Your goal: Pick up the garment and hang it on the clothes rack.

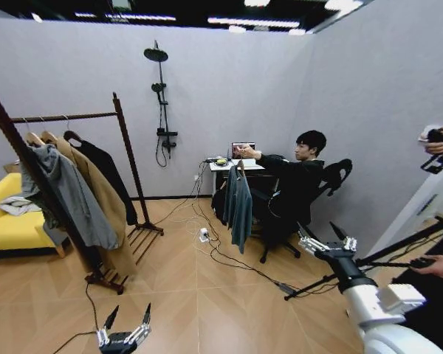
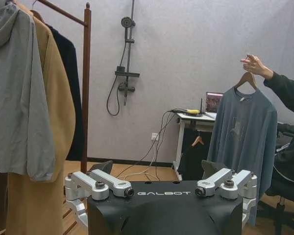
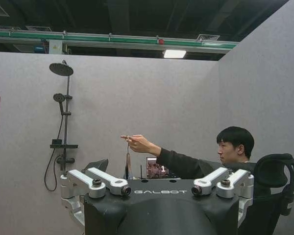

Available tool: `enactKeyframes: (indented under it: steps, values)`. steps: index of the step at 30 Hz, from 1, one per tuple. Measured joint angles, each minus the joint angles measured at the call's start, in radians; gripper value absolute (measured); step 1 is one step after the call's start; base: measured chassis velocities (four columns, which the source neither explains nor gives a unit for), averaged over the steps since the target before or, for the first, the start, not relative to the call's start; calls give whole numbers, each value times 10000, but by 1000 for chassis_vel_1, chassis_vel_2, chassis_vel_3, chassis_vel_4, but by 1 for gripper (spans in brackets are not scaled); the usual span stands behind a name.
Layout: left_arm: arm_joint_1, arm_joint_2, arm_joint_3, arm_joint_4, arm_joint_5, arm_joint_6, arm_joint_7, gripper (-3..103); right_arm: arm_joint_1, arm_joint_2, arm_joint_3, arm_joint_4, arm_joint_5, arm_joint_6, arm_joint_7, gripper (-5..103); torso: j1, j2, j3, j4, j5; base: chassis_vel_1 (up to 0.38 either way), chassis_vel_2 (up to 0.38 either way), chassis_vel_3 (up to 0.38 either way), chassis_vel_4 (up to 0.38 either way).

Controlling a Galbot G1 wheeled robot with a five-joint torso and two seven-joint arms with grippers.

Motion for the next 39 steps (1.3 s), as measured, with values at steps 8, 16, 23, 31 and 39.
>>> enactKeyframes:
  steps: [8, 16, 23, 31, 39]
  values:
    - [0, 0, 0, 0, 0, 0, 0, 100, -101, 88, -15, -616, 24, 29, -51, 100, 3, -1, 1, 0, 2, 0, 0, 0, 0]
    - [0, 0, 0, 0, 0, 0, 0, 100, 192, -40, -51, -1421, 202, 162, -255, 100, 2, 0, 1, 0, 0, 0, 0, 0, 0]
    - [1, 0, 0, 0, 0, 0, 0, 100, 726, -386, -87, -1675, 393, 139, -261, 100, 2, 0, 0, 1, 0, -37, 41, 33, -42]
    - [1, 1, 0, 0, 0, 0, 0, 100, 938, -557, -39, -1882, 446, 137, -287, 100, 7, -4, 3, 3, 1, -166, 169, 167, -171]
    - [1, 0, 0, 0, 0, 0, 0, 100, 1267, -802, -47, -2087, 590, 175, -333, 100, 7, -3, 3, 5, 3, -259, 267, 265, -270]
